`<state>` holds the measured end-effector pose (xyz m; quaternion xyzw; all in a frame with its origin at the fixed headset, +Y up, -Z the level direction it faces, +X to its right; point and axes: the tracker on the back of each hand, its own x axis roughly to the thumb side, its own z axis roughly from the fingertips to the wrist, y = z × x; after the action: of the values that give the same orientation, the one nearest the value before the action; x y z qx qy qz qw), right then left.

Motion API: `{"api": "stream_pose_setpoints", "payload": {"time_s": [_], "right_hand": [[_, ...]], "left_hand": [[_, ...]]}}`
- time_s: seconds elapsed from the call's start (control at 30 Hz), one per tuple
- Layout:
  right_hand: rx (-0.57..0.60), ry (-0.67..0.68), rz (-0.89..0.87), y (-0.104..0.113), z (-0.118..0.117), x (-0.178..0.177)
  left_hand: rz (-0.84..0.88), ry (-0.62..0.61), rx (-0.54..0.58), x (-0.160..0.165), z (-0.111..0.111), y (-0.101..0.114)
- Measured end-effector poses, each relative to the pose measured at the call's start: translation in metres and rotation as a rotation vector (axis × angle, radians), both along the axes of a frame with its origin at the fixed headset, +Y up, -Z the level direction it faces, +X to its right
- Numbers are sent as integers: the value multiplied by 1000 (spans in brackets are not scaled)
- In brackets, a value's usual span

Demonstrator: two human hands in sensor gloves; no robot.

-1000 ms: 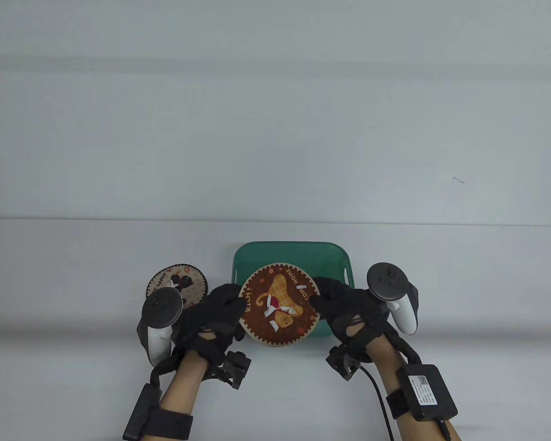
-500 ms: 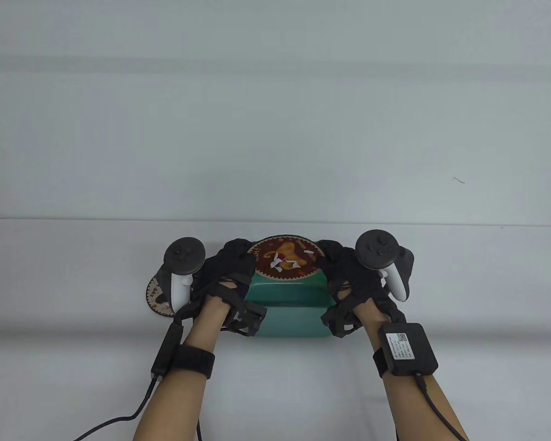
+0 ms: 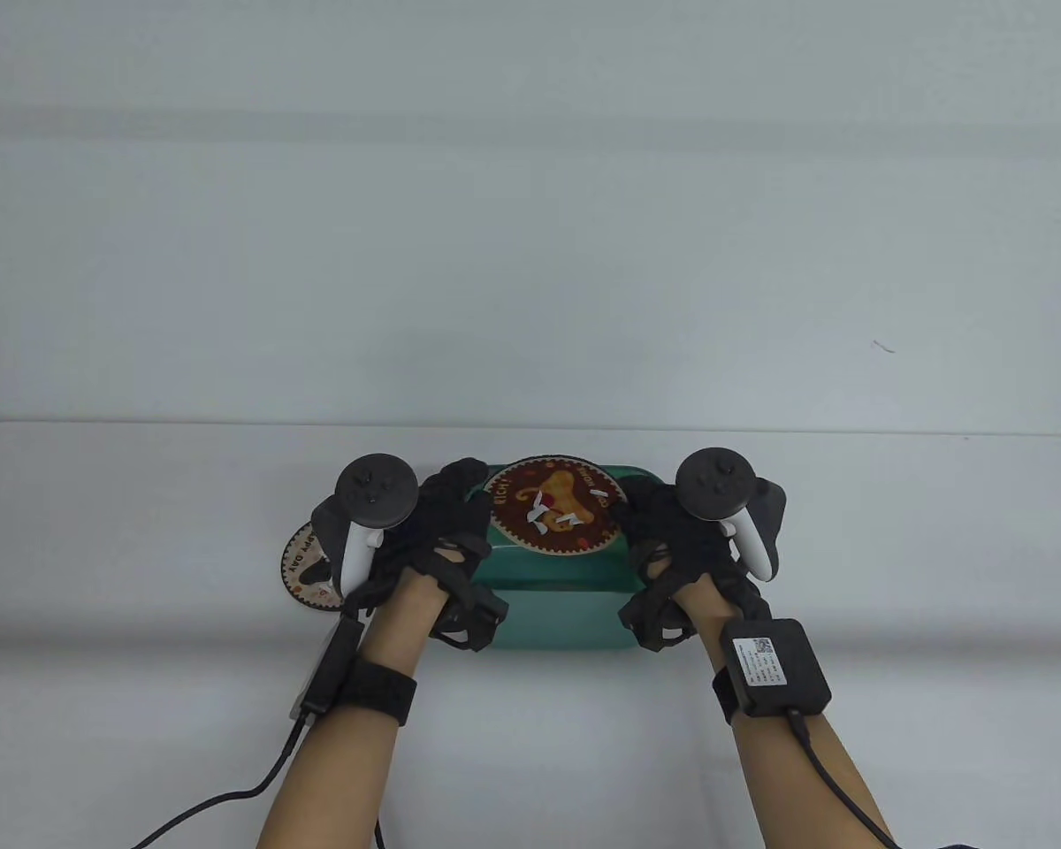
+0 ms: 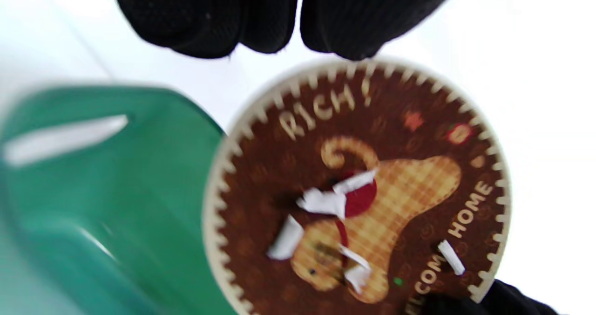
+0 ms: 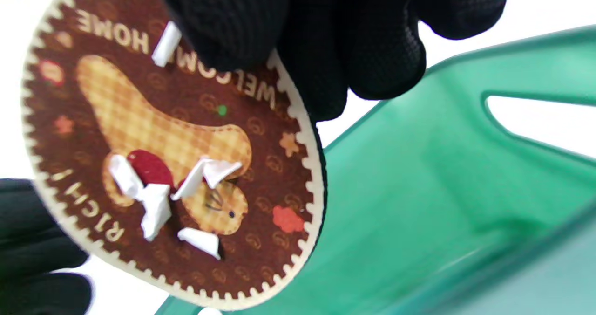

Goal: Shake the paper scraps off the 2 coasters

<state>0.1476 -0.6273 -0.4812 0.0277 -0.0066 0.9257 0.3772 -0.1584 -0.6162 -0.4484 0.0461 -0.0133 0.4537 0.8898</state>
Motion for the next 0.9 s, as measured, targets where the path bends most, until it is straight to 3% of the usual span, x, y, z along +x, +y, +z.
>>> {"api": "stream_pose_setpoints", "payload": {"time_s": [0.17,0.33,0.4,0.43,0.5,0.53,0.6,0.7,0.77,0.8,0.87,0.9], "right_hand": [[-17,-64,-6,10,0,6],[14,-138,-47,22,2,8],[56,-163,-63,18,4,4],[58,-157,13,14,2,-1],[-108,-86,279,6,-3,-8],[-90,-102,360,6,-1,-10],[58,-222,261,8,3,-11],[-13,-182,248,9,2,-16],[78,-242,304,16,6,-14],[143,-286,227,18,8,-12],[118,-234,187,17,8,-18],[41,-182,321,18,7,-23]], "left_hand": [[-98,5,65,-30,35,-6],[-43,19,46,-55,72,-48],[-32,28,35,-59,80,-65],[-26,31,27,-60,84,-76],[-18,17,8,-61,88,-92],[-19,12,-13,-62,90,-100],[-21,-7,-54,-64,91,-107],[-37,-6,-51,-67,92,-110],[-21,-13,-65,-68,93,-112],[-8,-16,-67,-68,93,-112],[-10,-17,-61,-67,93,-112],[-16,-23,-62,-66,93,-112]]}}
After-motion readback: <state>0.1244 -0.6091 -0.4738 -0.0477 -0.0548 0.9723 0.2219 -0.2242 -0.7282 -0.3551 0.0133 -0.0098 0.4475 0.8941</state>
